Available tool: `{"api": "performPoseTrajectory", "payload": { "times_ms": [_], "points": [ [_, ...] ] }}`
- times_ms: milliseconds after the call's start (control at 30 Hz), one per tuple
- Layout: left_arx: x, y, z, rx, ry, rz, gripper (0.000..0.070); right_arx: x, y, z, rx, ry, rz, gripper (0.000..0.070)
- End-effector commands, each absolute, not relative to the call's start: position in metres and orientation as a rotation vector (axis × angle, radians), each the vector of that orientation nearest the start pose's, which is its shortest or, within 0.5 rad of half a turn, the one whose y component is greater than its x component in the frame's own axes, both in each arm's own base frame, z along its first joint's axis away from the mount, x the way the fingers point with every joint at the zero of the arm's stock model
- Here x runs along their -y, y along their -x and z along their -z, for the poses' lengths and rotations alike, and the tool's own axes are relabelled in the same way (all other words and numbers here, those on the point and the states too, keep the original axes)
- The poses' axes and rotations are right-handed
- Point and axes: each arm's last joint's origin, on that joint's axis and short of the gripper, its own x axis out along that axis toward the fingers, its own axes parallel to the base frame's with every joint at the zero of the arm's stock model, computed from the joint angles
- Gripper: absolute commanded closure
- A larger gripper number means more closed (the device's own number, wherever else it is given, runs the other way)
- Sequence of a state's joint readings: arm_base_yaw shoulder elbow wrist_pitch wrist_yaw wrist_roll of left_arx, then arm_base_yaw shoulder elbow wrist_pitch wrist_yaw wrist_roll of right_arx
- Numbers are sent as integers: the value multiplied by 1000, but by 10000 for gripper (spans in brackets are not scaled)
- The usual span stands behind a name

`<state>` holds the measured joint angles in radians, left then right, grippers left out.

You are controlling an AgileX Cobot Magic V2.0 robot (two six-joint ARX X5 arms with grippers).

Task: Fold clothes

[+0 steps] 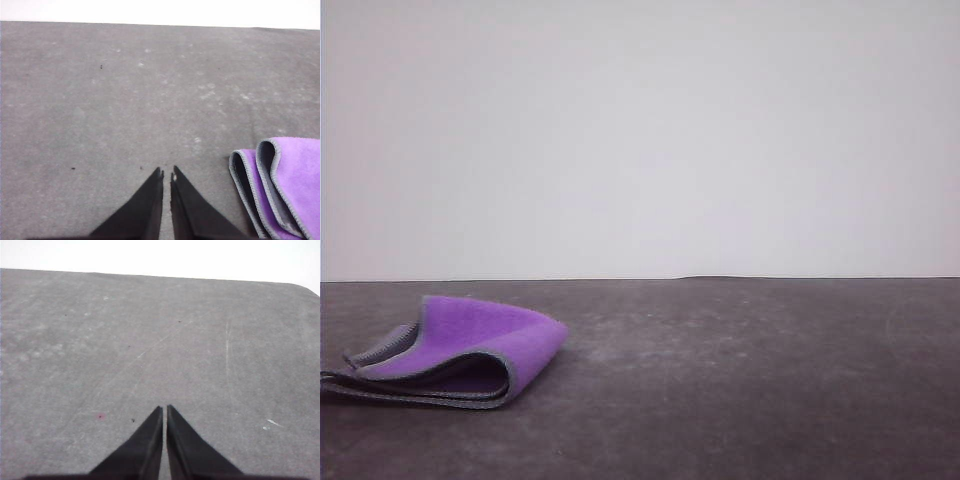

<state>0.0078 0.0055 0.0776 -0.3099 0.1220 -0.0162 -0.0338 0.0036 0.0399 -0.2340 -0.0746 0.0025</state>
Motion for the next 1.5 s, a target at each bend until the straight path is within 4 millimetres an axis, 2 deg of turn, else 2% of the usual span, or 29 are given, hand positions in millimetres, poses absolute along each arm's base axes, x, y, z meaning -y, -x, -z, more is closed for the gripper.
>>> {"api": "performPoseTrajectory", "payload": {
  "times_ms": [0, 1467],
  "points": [
    [3, -91, -153, -267, 36, 109, 683, 1, -94, -152, -197, -25, -34, 693],
    [3, -91, -153, -267, 36, 109, 683, 1, -94, -153, -189, -25, -34, 693]
  ]
}}
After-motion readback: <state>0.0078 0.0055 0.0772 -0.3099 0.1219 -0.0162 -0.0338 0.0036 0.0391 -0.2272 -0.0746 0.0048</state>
